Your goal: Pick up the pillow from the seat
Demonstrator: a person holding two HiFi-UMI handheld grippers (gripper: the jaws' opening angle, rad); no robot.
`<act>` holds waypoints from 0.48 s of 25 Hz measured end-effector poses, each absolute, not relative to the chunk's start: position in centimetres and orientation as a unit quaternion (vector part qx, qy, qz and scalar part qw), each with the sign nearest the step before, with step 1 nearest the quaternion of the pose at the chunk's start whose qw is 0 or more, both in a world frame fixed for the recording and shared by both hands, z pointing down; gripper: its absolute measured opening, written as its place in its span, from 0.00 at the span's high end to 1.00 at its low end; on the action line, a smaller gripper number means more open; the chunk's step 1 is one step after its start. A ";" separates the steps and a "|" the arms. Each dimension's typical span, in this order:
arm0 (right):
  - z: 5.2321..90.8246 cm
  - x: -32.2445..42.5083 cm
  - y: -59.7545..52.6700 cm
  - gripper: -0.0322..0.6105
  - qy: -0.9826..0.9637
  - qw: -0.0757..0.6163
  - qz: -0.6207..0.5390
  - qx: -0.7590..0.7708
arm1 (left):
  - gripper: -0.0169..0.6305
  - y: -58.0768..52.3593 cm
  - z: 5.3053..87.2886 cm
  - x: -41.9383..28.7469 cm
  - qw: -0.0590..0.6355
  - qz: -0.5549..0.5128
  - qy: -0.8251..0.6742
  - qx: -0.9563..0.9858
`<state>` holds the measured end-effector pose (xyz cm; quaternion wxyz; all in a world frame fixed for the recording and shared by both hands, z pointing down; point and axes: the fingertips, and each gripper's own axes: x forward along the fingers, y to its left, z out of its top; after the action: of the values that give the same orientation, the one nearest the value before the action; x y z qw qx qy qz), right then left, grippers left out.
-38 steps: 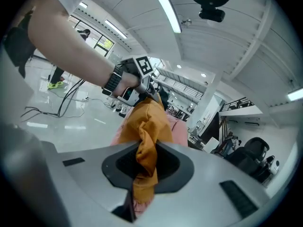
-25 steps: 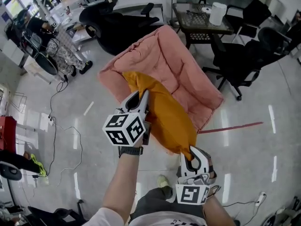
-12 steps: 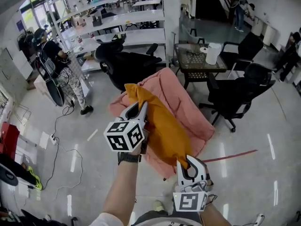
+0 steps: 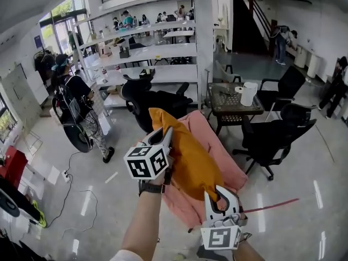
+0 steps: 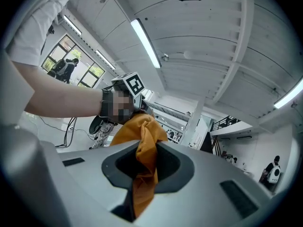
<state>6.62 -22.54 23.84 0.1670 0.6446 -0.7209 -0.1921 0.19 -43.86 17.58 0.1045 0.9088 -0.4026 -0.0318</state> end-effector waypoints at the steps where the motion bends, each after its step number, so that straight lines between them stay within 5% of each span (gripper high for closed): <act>1: 23.4 6.9 -22.7 0.87 -0.722 0.165 -0.197 0.642 | 0.86 -43.9 17.0 0.3 0.102 -0.034 -0.405 0.908; 12: 20.9 9.3 -24.6 0.87 -0.732 0.145 -0.213 0.631 | 0.86 -45.3 14.1 1.8 0.089 -0.045 -0.423 0.901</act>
<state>9.29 -24.64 20.87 0.1454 0.6306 -0.7321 -0.2125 1.78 -45.33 14.09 0.0891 0.9007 -0.4228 -0.0451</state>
